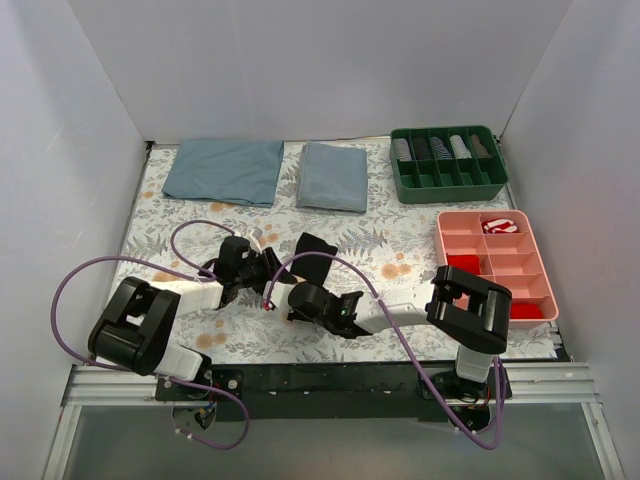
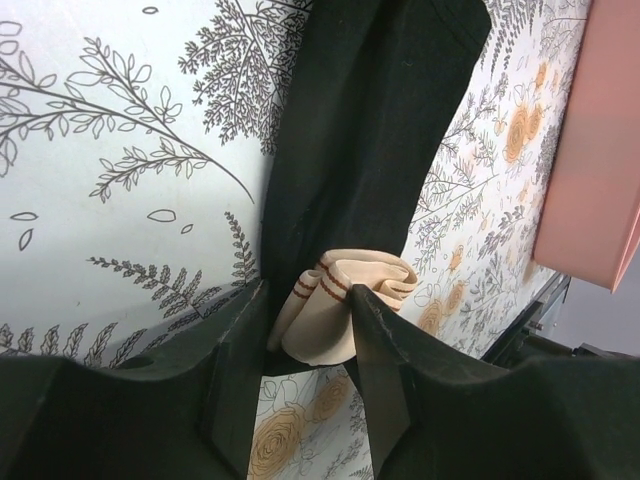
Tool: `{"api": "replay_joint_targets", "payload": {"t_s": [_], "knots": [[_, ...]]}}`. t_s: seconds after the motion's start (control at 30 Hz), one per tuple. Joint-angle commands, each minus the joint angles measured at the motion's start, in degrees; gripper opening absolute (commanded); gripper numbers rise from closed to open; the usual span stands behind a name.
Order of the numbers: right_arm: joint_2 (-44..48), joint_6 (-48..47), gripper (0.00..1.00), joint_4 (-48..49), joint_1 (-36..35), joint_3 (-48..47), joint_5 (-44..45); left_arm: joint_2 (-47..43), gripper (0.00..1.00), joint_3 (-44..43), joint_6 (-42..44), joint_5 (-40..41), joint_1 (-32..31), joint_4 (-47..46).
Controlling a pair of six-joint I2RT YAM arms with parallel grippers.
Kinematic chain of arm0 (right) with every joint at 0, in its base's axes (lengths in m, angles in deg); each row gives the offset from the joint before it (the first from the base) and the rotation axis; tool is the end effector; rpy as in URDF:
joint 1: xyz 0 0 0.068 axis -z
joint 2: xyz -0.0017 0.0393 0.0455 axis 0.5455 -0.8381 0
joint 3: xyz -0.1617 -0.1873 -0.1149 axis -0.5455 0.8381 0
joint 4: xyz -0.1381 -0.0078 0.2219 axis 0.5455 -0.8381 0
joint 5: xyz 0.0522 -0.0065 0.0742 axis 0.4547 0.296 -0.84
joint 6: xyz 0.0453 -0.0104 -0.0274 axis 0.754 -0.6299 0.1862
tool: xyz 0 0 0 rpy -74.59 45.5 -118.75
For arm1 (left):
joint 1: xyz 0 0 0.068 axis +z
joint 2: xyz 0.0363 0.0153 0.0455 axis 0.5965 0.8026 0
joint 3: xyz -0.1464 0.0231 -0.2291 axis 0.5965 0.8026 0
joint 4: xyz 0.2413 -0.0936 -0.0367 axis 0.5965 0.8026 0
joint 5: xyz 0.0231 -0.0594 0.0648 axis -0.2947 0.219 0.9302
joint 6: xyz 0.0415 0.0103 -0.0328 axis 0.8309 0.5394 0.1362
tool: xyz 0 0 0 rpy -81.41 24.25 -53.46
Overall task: Roll the underwear
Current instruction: Roll the underwear to the center of the board.
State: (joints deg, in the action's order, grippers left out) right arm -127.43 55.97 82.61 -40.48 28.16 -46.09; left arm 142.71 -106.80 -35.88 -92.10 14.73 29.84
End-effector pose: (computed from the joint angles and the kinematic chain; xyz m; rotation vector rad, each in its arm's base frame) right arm 0.1146 0.3371 0.1509 -1.4307 1.6735 0.0585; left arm 0.2197 -0.1038 0.1250 -1.1210 2.4508 -1.2408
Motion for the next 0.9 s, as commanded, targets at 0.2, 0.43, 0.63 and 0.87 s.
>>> {"api": "replay_joint_targets", "payload": {"t_s": [0.2,0.43,0.63,0.87], "knots": [[2.2,2.9,0.41,-1.9,1.5,0.6,-2.8,-0.2,0.4,1.0,2.2,4.9,-0.4,10.3],[5.6,-0.6,0.53,-2.1,0.9,0.7,-0.4,2.3,0.4,-0.2,2.6,4.6,-0.4,10.8],[3.2,-3.3,0.53,-1.5,0.7,0.6,-0.4,4.1,0.41,-1.5,3.2,5.1,-0.4,12.3],[-0.2,-6.6,0.53,1.3,0.7,1.0,0.2,5.5,0.41,-2.2,3.6,5.4,-0.4,13.2]]}}
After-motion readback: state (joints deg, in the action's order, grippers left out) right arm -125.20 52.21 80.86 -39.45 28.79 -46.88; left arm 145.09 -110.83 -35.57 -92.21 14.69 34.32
